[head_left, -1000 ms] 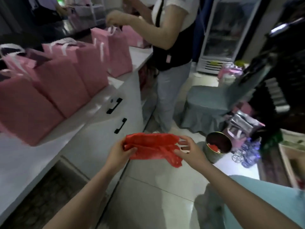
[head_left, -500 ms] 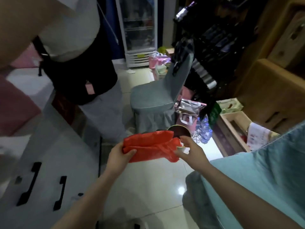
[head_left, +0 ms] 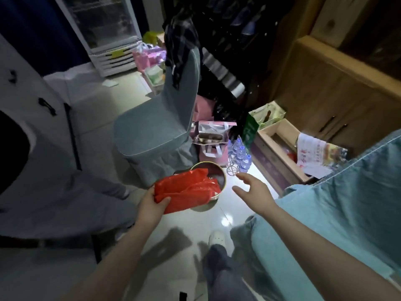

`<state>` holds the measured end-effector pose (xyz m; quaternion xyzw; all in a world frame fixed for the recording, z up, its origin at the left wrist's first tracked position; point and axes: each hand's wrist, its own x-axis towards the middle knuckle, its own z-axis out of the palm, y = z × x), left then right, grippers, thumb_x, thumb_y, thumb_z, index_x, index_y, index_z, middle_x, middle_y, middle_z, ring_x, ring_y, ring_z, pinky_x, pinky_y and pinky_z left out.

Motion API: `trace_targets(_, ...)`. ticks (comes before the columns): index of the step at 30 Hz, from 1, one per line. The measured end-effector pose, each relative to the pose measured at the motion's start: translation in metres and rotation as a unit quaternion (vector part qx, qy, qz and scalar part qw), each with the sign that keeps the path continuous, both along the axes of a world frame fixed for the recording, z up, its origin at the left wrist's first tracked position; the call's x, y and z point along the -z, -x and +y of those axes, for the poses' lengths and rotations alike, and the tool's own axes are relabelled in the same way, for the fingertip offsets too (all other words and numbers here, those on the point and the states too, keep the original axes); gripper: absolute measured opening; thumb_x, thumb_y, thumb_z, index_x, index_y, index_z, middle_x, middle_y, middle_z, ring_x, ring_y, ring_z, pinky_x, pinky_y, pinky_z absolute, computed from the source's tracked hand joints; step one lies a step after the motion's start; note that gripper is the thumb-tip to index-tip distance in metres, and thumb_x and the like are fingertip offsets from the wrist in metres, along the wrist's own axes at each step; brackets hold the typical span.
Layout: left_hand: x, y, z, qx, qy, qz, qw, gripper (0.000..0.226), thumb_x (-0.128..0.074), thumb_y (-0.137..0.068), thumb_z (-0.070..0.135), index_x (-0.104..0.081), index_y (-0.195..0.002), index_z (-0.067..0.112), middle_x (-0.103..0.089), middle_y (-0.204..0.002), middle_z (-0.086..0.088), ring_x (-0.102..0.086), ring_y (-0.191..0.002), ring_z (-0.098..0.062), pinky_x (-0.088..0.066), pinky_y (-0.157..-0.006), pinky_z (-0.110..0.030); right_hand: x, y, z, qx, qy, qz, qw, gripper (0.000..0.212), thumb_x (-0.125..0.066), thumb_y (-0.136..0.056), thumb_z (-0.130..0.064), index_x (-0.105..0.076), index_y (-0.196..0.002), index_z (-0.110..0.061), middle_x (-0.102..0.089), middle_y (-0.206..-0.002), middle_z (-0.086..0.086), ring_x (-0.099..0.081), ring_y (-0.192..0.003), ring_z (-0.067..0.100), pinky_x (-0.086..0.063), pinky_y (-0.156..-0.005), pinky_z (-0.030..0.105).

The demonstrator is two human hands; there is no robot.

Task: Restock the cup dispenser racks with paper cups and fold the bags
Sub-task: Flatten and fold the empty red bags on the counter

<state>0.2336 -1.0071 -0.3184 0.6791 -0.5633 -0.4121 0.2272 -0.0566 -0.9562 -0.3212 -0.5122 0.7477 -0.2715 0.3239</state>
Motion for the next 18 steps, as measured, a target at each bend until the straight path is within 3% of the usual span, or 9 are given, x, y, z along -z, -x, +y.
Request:
trace_targets(3, 0.028, 0.027, -0.045, -0.011, -0.027, -0.024, 0.999, 0.032, -0.067, -0.084, 0.010, -0.062, -0.114, 0.004, -0.067, -0.104, -0.014, -0.063, -0.096, -0.030, -0.050, -0.089, -0.042, 0.020, 0.033, -0.036, 0.033, -0.038, -0.013, 0.999, 0.041, -0.068, -0.085, -0.027, -0.059, -0.124, -0.017, -0.063, -0.123, -0.003, -0.057, -0.113, 0.014, -0.035, -0.088, 0.017)
trace_targets(8, 0.067, 0.066, -0.106, -0.023, -0.079, -0.056, 0.995, 0.030, -0.064, -0.086, 0.012, -0.059, -0.114, 0.003, -0.065, -0.108, -0.017, -0.061, -0.098, -0.034, -0.045, -0.087, -0.039, 0.043, 0.080, -0.083, 0.055, -0.083, -0.014, 0.995, 0.036, -0.067, -0.086, -0.022, -0.061, -0.121, -0.015, -0.065, -0.119, 0.001, -0.059, -0.110, 0.017, -0.040, -0.095, 0.025)
trace_targets(11, 0.087, 0.086, -0.132, -0.017, -0.097, -0.071, 0.993, 0.028, -0.063, -0.087, 0.014, -0.057, -0.114, 0.008, -0.065, -0.104, -0.013, -0.059, -0.090, -0.027, -0.043, -0.081, -0.033, 0.056, 0.095, -0.102, 0.071, -0.105, -0.022, 0.992, 0.034, -0.066, -0.087, -0.021, -0.062, -0.119, -0.015, -0.065, -0.118, 0.002, -0.059, -0.110, 0.019, -0.043, -0.096, 0.030)
trace_targets(14, 0.110, 0.103, -0.156, 0.004, -0.113, -0.073, 0.991, 0.021, -0.062, -0.087, 0.015, -0.057, -0.107, 0.013, -0.066, -0.098, -0.009, -0.059, -0.086, -0.024, -0.042, -0.079, -0.031, 0.074, 0.104, -0.118, 0.074, -0.121, -0.030, 0.989, 0.032, -0.065, -0.087, -0.021, -0.062, -0.118, -0.016, -0.065, -0.119, 0.000, -0.059, -0.111, 0.017, -0.042, -0.096, 0.029)
trace_targets(18, 0.157, 0.123, -0.187, 0.030, -0.134, -0.088, 0.987, 0.021, -0.064, -0.084, 0.011, -0.060, -0.103, 0.005, -0.066, -0.098, -0.017, -0.062, -0.093, -0.034, -0.046, -0.083, -0.036, 0.107, 0.117, -0.139, 0.062, -0.132, -0.014, 0.989, 0.032, -0.064, -0.088, -0.025, -0.061, -0.119, -0.022, -0.063, -0.121, -0.005, -0.057, -0.112, 0.011, -0.037, -0.088, 0.019)
